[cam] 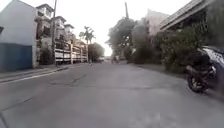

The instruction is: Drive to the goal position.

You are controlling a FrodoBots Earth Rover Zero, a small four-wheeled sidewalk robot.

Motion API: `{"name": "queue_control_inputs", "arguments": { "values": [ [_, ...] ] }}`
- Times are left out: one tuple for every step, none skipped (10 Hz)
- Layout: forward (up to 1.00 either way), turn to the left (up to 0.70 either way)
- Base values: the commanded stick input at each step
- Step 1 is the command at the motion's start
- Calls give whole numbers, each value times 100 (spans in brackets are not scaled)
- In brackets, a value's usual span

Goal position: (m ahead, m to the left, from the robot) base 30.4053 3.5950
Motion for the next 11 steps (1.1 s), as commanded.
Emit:
{"name": "queue_control_inputs", "arguments": {
  "values": [
    [70, -25],
    [70, -8],
    [70, 0],
    [70, 0],
    [70, 0],
    [70, 0],
    [70, 0],
    [70, 0],
    [70, 0],
    [70, 0],
    [70, 0]
  ]
}}
